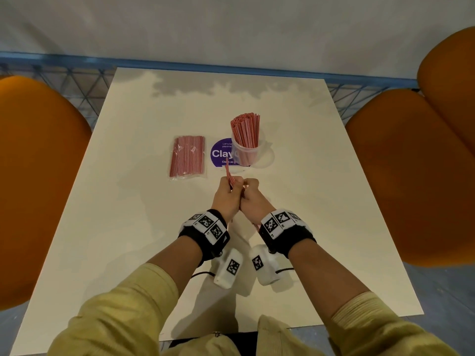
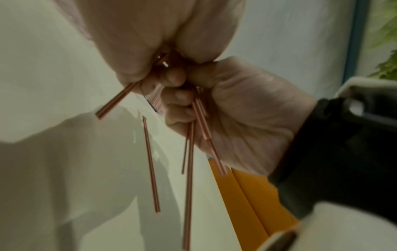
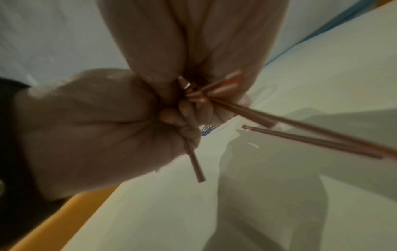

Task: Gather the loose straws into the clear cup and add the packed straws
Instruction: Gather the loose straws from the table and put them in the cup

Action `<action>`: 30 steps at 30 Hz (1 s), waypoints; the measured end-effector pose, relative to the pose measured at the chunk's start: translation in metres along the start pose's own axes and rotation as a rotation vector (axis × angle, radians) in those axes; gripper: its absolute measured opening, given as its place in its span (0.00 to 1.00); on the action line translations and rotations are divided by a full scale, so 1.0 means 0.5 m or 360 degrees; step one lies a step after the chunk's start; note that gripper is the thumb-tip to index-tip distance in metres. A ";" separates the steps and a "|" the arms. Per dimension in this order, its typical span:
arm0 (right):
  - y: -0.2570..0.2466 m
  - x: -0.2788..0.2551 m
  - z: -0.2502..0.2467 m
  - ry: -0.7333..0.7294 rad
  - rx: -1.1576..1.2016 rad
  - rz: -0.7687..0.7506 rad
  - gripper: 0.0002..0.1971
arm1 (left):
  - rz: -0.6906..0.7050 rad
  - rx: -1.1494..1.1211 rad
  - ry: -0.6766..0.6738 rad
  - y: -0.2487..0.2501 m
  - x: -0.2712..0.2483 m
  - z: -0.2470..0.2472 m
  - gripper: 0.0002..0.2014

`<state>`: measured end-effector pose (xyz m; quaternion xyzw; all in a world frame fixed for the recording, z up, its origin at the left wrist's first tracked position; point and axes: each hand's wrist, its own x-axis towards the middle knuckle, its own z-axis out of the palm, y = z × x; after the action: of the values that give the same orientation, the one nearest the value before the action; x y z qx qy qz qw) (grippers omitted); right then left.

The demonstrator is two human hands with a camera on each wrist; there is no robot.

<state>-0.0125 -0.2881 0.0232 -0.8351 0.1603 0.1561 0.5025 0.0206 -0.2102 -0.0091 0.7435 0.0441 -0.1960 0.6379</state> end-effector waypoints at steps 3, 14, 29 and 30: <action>-0.002 0.007 0.006 0.0012 0.0120 0.0027 0.22 | 0.0057 -0.0032 0.0024 0.002 0.003 -0.008 0.09; 0.014 0.017 0.009 -0.0349 -0.0113 -0.0049 0.15 | -0.0069 -0.0543 0.0592 0.028 0.028 -0.042 0.10; -0.036 0.071 -0.018 0.0438 0.1337 0.0193 0.15 | 0.0134 0.0440 -0.0233 -0.001 -0.021 -0.016 0.19; -0.033 0.072 -0.017 0.0432 0.1366 0.0202 0.15 | 0.0130 0.0502 -0.0259 -0.002 -0.021 -0.018 0.19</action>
<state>0.0277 -0.2922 0.0246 -0.5528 0.3258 -0.0048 0.7670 0.0130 -0.1994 -0.0052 0.8171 -0.0690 -0.2339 0.5224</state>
